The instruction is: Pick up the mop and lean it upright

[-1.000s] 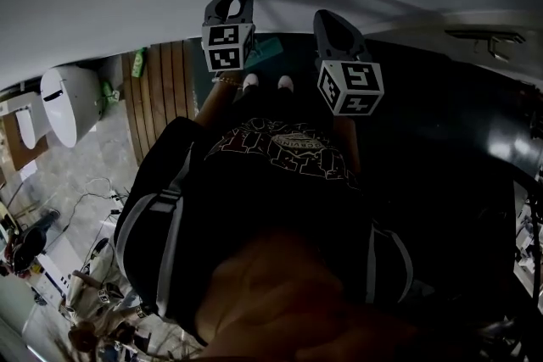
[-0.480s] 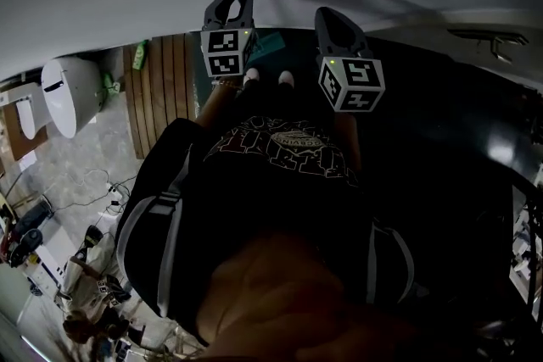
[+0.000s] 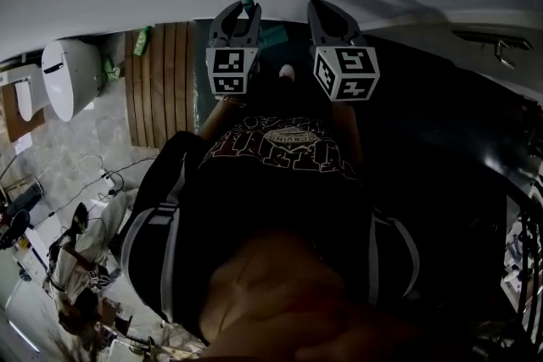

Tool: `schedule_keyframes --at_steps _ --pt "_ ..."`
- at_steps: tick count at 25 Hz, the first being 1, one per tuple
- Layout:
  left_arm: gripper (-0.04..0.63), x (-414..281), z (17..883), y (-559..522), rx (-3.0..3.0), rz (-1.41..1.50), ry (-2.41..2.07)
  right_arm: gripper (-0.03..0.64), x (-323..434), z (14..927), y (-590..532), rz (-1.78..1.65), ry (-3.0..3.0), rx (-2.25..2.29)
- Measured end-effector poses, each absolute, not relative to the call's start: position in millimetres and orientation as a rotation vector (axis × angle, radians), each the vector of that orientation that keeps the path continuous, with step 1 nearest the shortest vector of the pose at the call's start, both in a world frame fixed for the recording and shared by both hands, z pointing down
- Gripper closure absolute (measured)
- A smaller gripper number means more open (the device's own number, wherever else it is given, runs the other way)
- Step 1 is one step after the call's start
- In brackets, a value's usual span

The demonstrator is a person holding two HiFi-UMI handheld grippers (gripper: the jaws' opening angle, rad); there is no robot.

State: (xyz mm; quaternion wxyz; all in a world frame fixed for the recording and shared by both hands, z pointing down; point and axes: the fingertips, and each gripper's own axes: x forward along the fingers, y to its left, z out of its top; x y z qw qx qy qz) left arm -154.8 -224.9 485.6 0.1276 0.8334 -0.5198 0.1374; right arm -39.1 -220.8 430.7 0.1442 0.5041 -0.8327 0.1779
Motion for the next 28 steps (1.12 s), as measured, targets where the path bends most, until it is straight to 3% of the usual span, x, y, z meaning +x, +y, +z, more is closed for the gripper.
schedule_keyframes --at_steps 20,28 --pt "0.451 -163 482 -195 2.396 0.4 -1.497 0.597 -28 432 -200 0.506 -2.406 1.472" --pt "0.451 -167 427 -202 2.432 0.367 -1.452 0.597 -17 424 -199 0.495 -2.404 1.522"
